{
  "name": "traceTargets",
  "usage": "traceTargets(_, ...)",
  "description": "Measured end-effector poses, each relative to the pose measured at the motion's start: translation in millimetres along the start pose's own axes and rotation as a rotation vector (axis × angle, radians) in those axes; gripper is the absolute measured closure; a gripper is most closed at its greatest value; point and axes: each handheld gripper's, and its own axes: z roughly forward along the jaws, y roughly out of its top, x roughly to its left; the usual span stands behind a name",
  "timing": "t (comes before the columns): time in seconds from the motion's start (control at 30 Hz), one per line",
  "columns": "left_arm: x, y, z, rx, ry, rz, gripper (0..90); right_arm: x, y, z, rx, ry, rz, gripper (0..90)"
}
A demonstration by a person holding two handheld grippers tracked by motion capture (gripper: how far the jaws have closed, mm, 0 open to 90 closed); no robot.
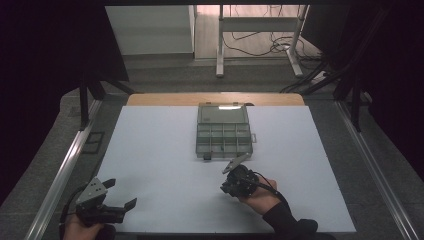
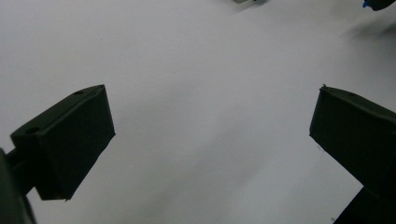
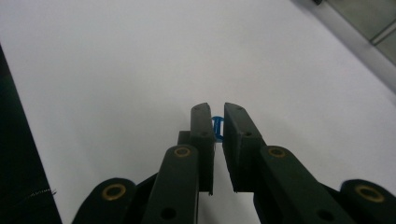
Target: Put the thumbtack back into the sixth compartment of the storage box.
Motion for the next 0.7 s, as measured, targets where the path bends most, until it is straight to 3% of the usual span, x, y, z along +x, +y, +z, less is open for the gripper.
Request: traceTargets(0.7, -0.2, 0.2, 0.5, 0.004, -0.001, 0.003, 0.2, -16.3, 18.3, -2.9, -0.058, -0.014, 0.039, 81.8)
